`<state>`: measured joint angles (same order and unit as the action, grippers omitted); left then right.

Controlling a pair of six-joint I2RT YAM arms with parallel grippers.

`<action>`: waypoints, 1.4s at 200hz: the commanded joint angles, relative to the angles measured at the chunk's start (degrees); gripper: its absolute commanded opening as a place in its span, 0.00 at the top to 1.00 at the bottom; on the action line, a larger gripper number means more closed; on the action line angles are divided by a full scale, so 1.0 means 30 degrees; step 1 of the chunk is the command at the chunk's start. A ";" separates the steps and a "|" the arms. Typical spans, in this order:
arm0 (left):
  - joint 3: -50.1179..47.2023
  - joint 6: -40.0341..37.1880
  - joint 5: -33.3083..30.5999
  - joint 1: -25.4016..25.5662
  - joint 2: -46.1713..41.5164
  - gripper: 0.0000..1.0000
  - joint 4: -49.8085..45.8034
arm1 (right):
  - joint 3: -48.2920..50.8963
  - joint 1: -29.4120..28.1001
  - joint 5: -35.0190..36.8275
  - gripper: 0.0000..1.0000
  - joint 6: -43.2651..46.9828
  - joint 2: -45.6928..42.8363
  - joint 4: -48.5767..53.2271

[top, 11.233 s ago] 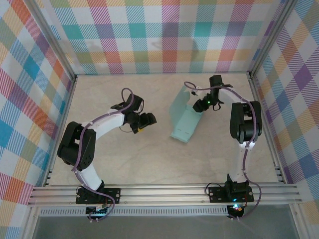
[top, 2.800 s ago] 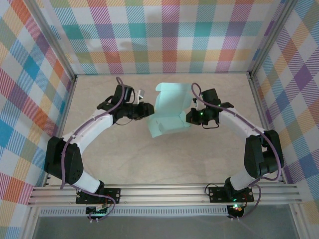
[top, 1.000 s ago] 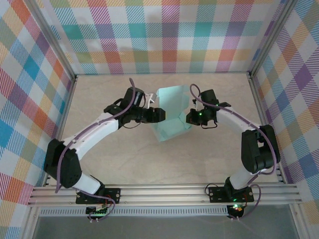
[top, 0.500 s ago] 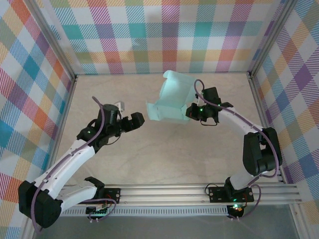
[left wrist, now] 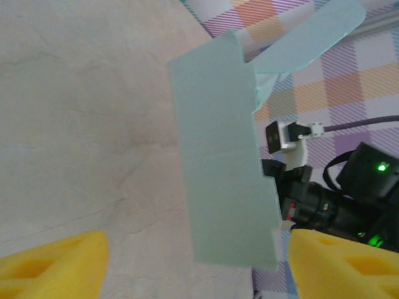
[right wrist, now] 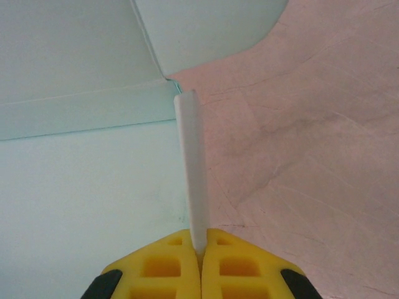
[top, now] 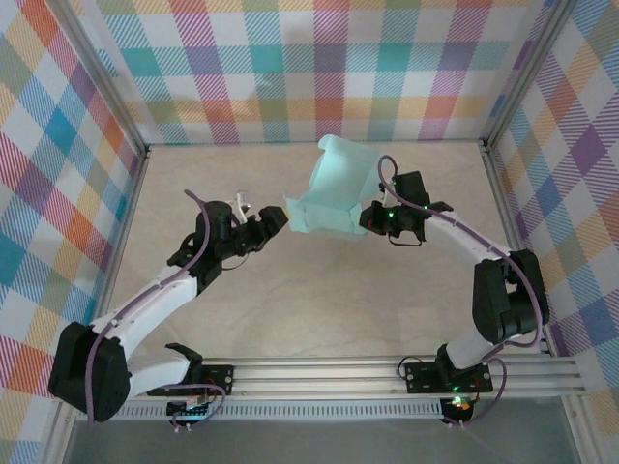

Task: Fold the paper box

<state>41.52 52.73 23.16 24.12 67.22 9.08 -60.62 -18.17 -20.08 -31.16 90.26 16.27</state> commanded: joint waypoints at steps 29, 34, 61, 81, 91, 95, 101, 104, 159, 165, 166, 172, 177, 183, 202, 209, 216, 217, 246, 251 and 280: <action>0.1055 0.0810 0.1417 -0.0247 0.1345 0.31 0.2812 | -0.0008 0.0038 -0.1033 1.00 -0.0044 -0.0353 -0.0410; 0.1072 0.0982 0.1569 -0.0247 0.1537 0.31 0.3160 | -0.0006 0.0014 -0.1070 1.00 -0.0044 -0.0335 -0.0405; 0.1607 0.1964 0.2795 -0.0195 0.2930 0.34 0.5115 | -0.0037 -0.0027 -0.1277 1.00 -0.0044 -0.0065 -0.0418; 0.2015 0.1987 0.2937 -0.0046 0.3351 0.41 0.5251 | -0.0070 -0.0068 -0.1313 1.00 0.0067 0.0053 -0.0418; 0.2250 0.1786 0.3018 -0.0013 0.3448 0.43 0.4941 | -0.0091 -0.0110 -0.1306 1.00 0.0131 0.0081 -0.0411; 0.2351 0.1690 0.3054 0.0013 0.3469 0.43 0.4812 | -0.0121 -0.0123 -0.1263 1.00 0.0208 0.0100 -0.0343; 0.2490 0.1582 0.3133 0.0043 0.3526 0.45 0.4615 | -0.0151 -0.0151 -0.1193 1.00 0.0287 0.0144 -0.0230; 0.2579 0.1536 0.3177 0.0046 0.3562 0.46 0.4531 | -0.0180 -0.0160 -0.1127 1.00 0.0345 0.0166 -0.0153; 0.3305 0.1130 0.3583 0.0681 0.4361 0.56 0.3937 | -0.1012 -0.0641 0.0530 1.00 0.1058 0.0490 0.1284; 0.3383 0.1018 0.3550 0.0741 0.4467 0.57 0.3741 | -0.1102 -0.0730 0.0758 1.00 0.1181 0.0528 0.1497; 0.3400 0.1008 0.3555 0.0731 0.4463 0.57 0.3697 | -0.1112 -0.0749 0.0795 1.00 0.1184 0.0514 0.1523; 0.3444 0.0914 0.3504 0.0775 0.4516 0.57 0.3557 | -0.1150 -0.0775 0.1014 1.00 0.1243 0.0514 0.1620; 0.3460 0.0882 0.3480 0.0764 0.4568 0.57 0.3434 | -0.1151 -0.0781 0.1153 1.00 0.1260 0.0495 0.1652; 0.3450 0.0793 0.3422 0.0807 0.4530 0.57 0.3300 | -0.1081 -0.0783 0.1330 1.00 0.1193 0.0418 0.1650; 0.3521 0.0051 0.3033 0.0779 0.4162 0.53 0.1975 | -0.0946 -0.0780 0.2068 1.00 0.1157 0.0168 0.1793; 0.3556 -0.0481 0.2861 0.0750 0.3961 0.46 0.1202 | -0.0946 -0.0777 0.2329 1.00 0.1230 0.0094 0.1949; 0.3570 -0.1048 0.2563 0.0671 0.3631 0.40 0.0472 | -0.0946 -0.0791 0.2537 1.00 0.1353 0.0039 0.2114; 0.3596 -0.1139 0.2520 0.0652 0.3561 0.39 0.0393 | -0.0946 -0.0780 0.2563 1.00 0.1387 0.0035 0.2139; 0.5107 -0.5809 0.0031 0.0427 0.1971 0.21 -0.5435 | -0.0889 -0.0768 0.2596 1.00 0.2613 -0.0172 0.2346; 0.5533 -0.6788 -0.0249 0.0427 0.1834 0.18 -0.6240 | -0.0887 -0.0768 0.2326 1.00 0.2939 -0.0230 0.2346; 0.8113 -1.2381 0.1271 0.0427 0.2598 0.04 -0.9427 | -0.1305 -0.0755 0.1096 1.00 0.4323 -0.0038 0.2853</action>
<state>58.92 34.65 24.91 25.58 74.72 -7.05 -62.33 -20.23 -13.65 -23.49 91.02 22.57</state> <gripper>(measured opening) 0.922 0.052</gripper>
